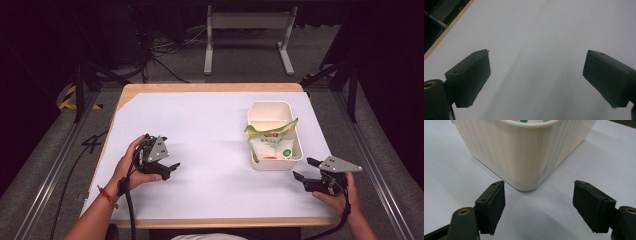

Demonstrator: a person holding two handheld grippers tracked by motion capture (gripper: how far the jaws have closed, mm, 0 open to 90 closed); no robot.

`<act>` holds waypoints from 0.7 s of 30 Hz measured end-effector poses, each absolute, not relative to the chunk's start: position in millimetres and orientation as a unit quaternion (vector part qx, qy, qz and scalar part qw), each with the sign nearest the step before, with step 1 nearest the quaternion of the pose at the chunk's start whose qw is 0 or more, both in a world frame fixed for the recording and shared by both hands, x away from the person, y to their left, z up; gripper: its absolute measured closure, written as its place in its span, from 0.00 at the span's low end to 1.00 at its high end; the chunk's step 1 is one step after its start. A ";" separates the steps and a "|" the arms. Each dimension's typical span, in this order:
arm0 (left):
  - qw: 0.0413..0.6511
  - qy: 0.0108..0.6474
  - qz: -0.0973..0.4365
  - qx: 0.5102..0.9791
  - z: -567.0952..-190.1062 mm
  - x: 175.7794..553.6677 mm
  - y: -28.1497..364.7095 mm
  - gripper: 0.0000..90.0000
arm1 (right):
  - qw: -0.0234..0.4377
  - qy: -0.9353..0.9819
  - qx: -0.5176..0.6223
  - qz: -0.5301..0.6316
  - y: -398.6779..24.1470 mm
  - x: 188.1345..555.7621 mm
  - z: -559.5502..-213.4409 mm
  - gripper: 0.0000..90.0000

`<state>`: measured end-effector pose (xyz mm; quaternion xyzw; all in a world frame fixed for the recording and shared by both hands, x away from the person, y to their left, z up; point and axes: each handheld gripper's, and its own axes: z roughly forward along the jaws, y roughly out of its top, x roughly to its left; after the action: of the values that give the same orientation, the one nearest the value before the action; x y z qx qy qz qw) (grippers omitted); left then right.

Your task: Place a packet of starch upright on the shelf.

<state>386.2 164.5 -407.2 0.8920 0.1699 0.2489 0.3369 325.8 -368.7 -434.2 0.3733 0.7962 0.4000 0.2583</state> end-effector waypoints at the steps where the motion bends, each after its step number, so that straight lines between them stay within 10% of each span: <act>1: 0.337 0.173 0.255 0.890 -408.5 384.9 166.6 0.10 | 0.258 0.796 0.373 0.400 -368.6 325.8 -434.2 0.29; 21: 0.342 0.243 0.249 0.873 -435.9 356.0 224.4 0.11 | 0.260 0.797 0.373 0.396 -368.0 325.5 -433.9 0.29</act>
<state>356.0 224.4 -435.9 0.8728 0.2433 0.2493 0.3420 325.5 -368.0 -433.9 0.3734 0.7975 0.3961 0.2602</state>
